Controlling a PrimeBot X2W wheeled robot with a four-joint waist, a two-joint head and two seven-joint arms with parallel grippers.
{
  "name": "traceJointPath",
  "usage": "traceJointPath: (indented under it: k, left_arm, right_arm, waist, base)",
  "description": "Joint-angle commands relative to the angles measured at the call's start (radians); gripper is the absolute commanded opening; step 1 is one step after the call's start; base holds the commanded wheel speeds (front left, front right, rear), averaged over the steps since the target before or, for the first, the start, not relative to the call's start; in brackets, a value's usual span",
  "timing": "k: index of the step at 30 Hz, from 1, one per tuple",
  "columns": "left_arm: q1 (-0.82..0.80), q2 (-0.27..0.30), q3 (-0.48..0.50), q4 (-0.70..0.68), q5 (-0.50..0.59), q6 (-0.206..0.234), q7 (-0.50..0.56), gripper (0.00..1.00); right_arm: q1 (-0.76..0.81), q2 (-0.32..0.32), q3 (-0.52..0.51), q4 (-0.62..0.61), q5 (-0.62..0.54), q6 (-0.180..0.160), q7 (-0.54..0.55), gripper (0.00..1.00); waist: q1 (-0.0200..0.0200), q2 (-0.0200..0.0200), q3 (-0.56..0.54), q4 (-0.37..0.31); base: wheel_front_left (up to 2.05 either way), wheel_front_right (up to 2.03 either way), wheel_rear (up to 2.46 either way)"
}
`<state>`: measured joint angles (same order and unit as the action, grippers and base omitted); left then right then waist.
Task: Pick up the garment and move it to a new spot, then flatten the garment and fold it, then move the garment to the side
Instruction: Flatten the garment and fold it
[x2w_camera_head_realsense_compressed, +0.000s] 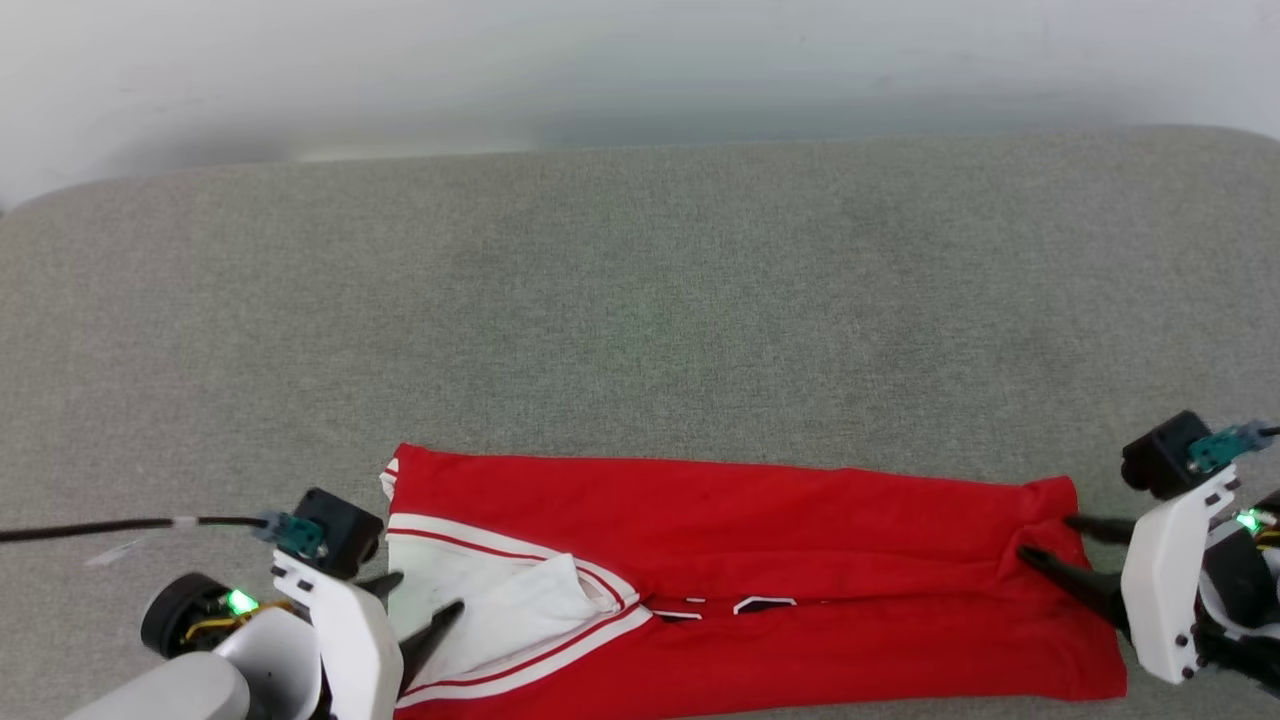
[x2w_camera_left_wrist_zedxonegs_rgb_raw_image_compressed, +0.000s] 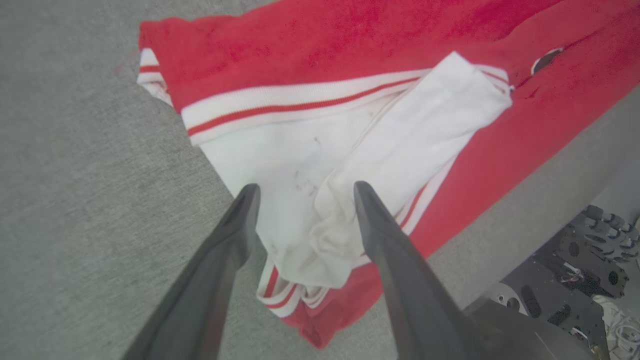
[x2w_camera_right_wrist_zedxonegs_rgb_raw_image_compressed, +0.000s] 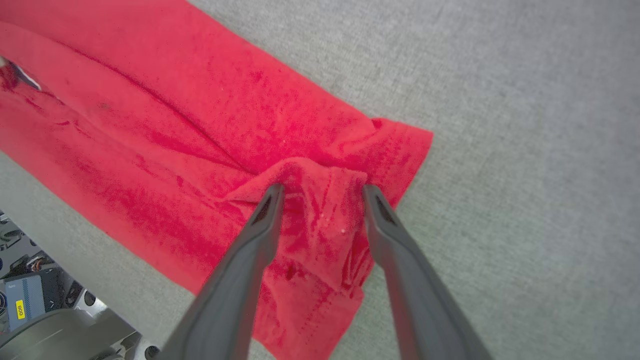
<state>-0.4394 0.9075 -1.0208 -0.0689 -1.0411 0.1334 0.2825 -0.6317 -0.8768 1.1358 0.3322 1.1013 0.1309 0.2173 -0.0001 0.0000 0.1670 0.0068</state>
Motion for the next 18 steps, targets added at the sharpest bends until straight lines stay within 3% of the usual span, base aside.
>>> traceJointPath:
  k: [1,10,16,18]
  left_arm:
    - [0.002,0.0,0.022,-0.01,0.012,0.018,-0.046,1.0]
    - [0.068,-0.035,0.127,-0.032,0.104,0.198,-0.357,1.0]
    - [0.119,-0.105,0.199,-0.002,0.17,0.339,-0.525,1.0]
    - [0.132,-0.12,0.215,0.002,0.181,0.359,-0.534,1.0]
  right_arm:
    - [-0.001,-0.014,-0.022,-0.015,-0.007,-0.001,-0.029,1.0]
    - [0.065,-0.071,-0.212,-0.057,0.021,-0.001,-0.191,1.0]
    - [0.161,-0.025,-0.359,0.052,0.053,0.0,-0.278,1.0]
    - [0.176,-0.017,-0.378,0.074,0.056,-0.001,-0.286,1.0]
  waist:
    - [0.0001,0.0,-0.015,0.0]
    - [0.0001,0.0,-0.045,-0.002]
    - [0.0001,0.0,-0.033,0.01]
    - [0.0001,0.0,-0.031,0.013]
  base:
    - [0.0,0.0,0.0]
    - [0.0,0.0,0.0]
    - [0.0,0.0,0.0]
    - [0.0,0.0,0.0]
